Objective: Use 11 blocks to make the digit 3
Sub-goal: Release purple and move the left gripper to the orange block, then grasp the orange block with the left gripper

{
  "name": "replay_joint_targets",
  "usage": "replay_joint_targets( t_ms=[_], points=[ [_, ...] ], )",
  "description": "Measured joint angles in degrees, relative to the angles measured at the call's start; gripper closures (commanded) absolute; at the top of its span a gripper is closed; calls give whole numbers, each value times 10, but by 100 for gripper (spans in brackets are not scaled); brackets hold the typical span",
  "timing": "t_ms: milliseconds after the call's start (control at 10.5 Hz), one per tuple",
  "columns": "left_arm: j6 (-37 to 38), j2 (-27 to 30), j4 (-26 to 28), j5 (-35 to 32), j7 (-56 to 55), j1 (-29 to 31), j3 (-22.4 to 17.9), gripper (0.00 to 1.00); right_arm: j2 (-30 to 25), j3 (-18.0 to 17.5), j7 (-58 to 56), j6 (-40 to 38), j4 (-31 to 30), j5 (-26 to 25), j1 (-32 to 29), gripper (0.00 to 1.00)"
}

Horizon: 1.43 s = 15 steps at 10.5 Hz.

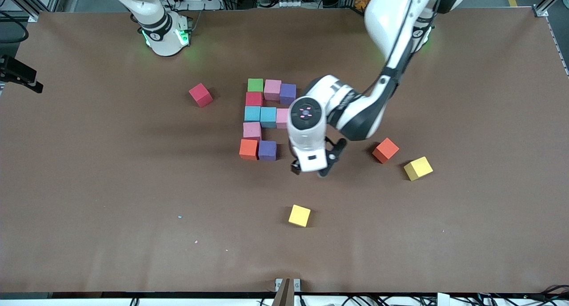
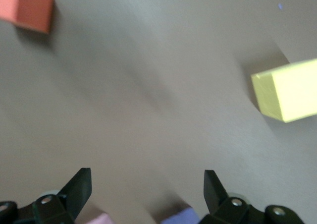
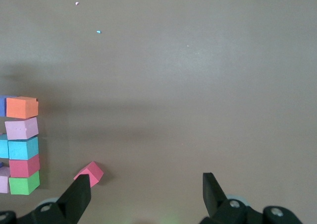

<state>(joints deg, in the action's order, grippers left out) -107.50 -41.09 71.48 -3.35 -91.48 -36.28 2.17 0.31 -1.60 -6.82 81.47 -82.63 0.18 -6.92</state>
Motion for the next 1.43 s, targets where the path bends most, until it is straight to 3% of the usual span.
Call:
replay_joint_targets(
  t_ms=[477, 858, 1430],
  points=[
    [-21, 176, 256, 0, 117, 115, -1, 0, 1, 1, 0, 16, -1, 24, 2, 0],
    [-225, 222, 444, 0, 118, 182, -1, 0, 2, 3, 0, 23, -1, 33, 2, 0],
    [-298, 205, 491, 0, 168, 204, -1, 0, 2, 1, -1, 27, -1, 31, 5, 0]
  ],
)
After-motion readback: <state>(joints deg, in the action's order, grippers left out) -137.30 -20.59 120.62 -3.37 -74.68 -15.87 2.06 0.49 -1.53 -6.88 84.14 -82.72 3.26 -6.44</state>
